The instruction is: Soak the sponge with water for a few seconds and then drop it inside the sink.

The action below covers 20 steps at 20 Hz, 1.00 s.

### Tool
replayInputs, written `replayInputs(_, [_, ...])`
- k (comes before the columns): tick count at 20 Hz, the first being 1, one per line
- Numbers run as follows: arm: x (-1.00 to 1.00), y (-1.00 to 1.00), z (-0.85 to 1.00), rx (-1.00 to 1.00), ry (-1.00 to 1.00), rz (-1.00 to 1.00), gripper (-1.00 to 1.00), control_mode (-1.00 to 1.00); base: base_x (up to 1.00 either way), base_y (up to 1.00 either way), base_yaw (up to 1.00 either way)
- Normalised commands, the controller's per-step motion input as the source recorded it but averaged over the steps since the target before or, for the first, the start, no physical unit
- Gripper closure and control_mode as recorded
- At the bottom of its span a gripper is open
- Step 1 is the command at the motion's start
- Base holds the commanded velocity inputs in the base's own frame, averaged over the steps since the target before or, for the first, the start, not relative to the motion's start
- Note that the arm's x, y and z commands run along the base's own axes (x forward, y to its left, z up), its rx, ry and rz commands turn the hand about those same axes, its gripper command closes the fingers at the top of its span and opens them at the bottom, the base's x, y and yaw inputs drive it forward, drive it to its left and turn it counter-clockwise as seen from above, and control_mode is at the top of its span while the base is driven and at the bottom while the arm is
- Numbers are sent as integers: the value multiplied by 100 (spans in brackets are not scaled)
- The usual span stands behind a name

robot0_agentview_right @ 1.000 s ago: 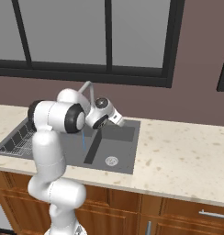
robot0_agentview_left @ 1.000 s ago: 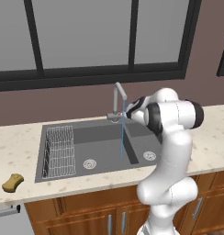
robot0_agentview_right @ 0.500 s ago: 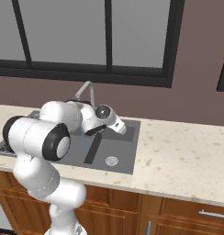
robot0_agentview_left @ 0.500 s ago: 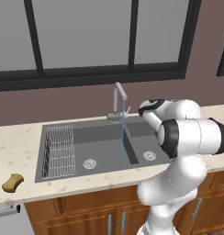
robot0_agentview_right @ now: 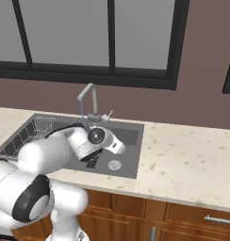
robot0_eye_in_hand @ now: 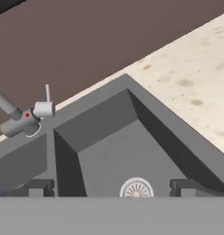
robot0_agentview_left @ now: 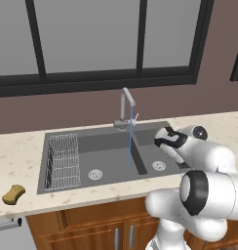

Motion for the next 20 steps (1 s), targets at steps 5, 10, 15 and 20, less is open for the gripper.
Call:
replayInputs(5, [-30,0,81,-4,26,2,-100,-100,0,0,0])
replayInputs(10, [-11,0,81,-4,32,0,-100,-100,0,0,0])
replayInputs(15, [-12,0,54,0,31,0,-100,-100,0,0,0])
replayInputs(20, [-39,0,5,1,29,4,-100,-100,0,0,0])
